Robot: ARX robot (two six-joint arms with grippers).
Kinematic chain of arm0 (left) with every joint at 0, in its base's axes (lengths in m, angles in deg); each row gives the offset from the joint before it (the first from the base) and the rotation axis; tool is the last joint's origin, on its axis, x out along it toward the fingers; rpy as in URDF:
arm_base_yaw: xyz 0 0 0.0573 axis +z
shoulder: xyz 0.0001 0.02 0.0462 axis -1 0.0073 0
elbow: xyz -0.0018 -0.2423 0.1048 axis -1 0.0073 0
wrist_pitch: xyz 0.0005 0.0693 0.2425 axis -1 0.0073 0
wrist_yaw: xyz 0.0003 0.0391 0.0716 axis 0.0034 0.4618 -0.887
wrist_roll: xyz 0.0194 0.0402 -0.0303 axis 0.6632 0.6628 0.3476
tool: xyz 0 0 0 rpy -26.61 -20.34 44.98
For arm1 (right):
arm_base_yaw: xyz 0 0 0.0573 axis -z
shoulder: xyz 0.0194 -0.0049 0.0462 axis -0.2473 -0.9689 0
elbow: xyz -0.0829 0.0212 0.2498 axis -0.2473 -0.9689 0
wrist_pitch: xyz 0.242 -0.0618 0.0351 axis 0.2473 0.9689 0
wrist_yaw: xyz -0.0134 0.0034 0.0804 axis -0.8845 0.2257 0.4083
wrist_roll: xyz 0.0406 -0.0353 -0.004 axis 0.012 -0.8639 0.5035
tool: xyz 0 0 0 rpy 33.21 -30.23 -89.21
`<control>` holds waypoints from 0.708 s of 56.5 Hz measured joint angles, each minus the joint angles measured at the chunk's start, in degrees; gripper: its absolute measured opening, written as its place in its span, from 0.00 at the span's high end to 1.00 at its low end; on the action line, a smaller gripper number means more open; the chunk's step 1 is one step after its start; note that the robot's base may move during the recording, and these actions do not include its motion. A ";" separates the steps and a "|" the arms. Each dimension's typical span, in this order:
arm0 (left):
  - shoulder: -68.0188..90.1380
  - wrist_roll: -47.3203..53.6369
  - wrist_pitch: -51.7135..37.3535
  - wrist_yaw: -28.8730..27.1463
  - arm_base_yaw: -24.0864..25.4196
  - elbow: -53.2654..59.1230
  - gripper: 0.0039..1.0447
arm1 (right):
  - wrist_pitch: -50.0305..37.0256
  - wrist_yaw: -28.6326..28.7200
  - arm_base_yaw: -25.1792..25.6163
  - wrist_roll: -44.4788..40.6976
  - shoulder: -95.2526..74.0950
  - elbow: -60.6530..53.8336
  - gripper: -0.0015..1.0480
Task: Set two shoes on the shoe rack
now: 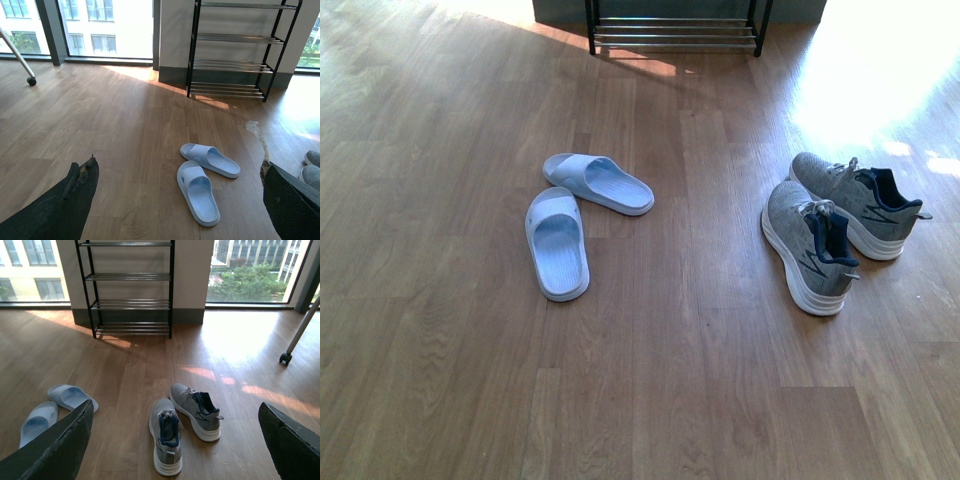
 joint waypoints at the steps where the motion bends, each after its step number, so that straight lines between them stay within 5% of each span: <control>1: 0.00 0.00 0.00 0.00 0.00 0.00 0.09 | 0.00 0.00 0.02 0.00 0.00 0.02 0.09; 40: 0.00 0.00 0.00 0.00 0.00 0.00 0.09 | 0.00 -0.13 0.00 0.00 0.00 0.00 0.09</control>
